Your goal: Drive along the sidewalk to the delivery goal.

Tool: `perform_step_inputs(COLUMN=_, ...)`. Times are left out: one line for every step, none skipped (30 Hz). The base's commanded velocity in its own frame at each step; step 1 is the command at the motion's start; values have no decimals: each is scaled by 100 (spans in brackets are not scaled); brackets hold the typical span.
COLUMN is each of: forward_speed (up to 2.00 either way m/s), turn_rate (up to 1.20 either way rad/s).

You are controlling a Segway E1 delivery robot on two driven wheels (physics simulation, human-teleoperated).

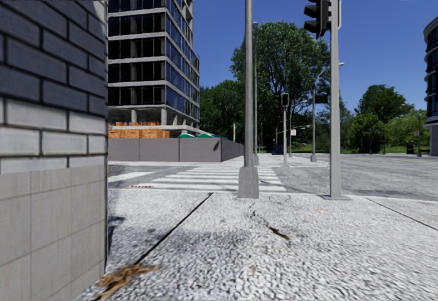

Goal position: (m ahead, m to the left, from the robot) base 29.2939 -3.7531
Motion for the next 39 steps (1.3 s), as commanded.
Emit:
perform_step_inputs(forward_speed=200, turn_rate=0)
perform_step_inputs(forward_speed=200, turn_rate=0)
perform_step_inputs(forward_speed=200, turn_rate=0)
perform_step_inputs(forward_speed=200, turn_rate=0)
perform_step_inputs(forward_speed=200, turn_rate=0)
perform_step_inputs(forward_speed=200, turn_rate=0)
perform_step_inputs(forward_speed=200, turn_rate=7)
perform_step_inputs(forward_speed=200, turn_rate=15)
perform_step_inputs(forward_speed=200, turn_rate=15)
perform_step_inputs(forward_speed=200, turn_rate=17)
perform_step_inputs(forward_speed=200, turn_rate=18)
perform_step_inputs(forward_speed=200, turn_rate=18)
perform_step_inputs(forward_speed=200, turn_rate=18)
perform_step_inputs(forward_speed=200, turn_rate=18)
perform_step_inputs(forward_speed=200, turn_rate=19)
perform_step_inputs(forward_speed=200, turn_rate=19)
perform_step_inputs(forward_speed=200, turn_rate=19)
perform_step_inputs(forward_speed=200, turn_rate=20)
perform_step_inputs(forward_speed=200, turn_rate=22)
perform_step_inputs(forward_speed=200, turn_rate=23)
perform_step_inputs(forward_speed=200, turn_rate=23)
perform_step_inputs(forward_speed=200, turn_rate=28)
perform_step_inputs(forward_speed=200, turn_rate=39)
perform_step_inputs(forward_speed=200, turn_rate=47)
perform_step_inputs(forward_speed=200, turn_rate=47)
perform_step_inputs(forward_speed=200, turn_rate=49)
perform_step_inputs(forward_speed=200, turn_rate=49)
perform_step_inputs(forward_speed=200, turn_rate=49)
perform_step_inputs(forward_speed=200, turn_rate=49)
perform_step_inputs(forward_speed=200, turn_rate=50)
perform_step_inputs(forward_speed=200, turn_rate=50)
perform_step_inputs(forward_speed=200, turn_rate=50)
perform_step_inputs(forward_speed=200, turn_rate=50)
perform_step_inputs(forward_speed=200, turn_rate=49)
perform_step_inputs(forward_speed=200, turn_rate=34)
perform_step_inputs(forward_speed=200, turn_rate=34)
perform_step_inputs(forward_speed=200, turn_rate=0)
perform_step_inputs(forward_speed=200, turn_rate=0)
perform_step_inputs(forward_speed=200, turn_rate=0)
